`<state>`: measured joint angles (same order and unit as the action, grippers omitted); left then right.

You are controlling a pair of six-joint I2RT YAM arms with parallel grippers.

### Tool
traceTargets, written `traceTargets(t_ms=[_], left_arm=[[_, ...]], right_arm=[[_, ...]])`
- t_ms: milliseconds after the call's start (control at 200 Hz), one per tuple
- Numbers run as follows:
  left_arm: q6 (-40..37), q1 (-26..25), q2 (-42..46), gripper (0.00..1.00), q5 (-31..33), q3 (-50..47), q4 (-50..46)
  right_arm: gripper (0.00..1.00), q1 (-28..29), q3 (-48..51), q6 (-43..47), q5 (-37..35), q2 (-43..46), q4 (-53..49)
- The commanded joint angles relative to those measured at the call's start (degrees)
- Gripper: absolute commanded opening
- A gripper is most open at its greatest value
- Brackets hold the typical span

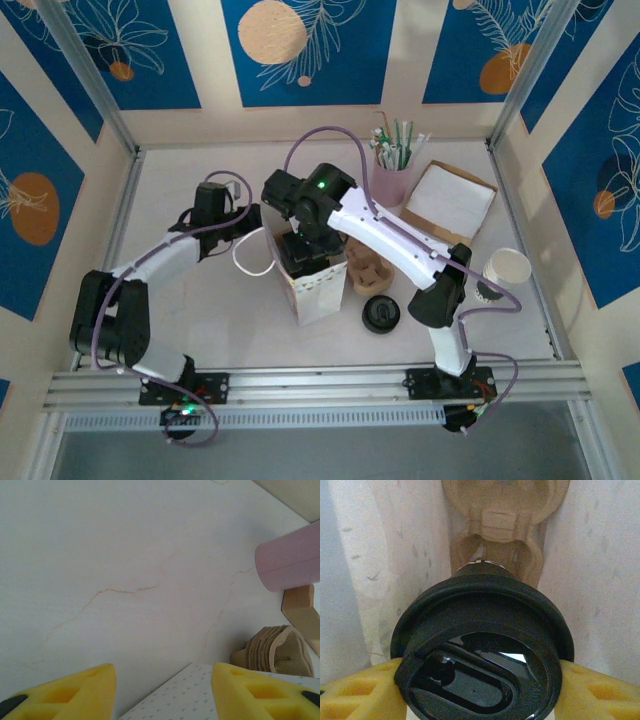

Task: Pack the takeout coffee

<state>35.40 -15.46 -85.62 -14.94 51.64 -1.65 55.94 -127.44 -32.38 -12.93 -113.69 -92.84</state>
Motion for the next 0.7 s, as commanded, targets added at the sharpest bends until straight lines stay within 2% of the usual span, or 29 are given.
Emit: traceTargets(t_ms=[0,695], left_arm=[[-1.3,-0.3,-0.6,0.53,-0.1,-0.8,1.2],[-1.6,-0.3,-0.6,0.53,0.2,-1.1,1.1]], right_arm=[[0.56,-0.5,1.4,0.7,1.9,2.1,-9.0],[0.56,-0.8,2.7,1.5,2.7,0.4,-9.1]])
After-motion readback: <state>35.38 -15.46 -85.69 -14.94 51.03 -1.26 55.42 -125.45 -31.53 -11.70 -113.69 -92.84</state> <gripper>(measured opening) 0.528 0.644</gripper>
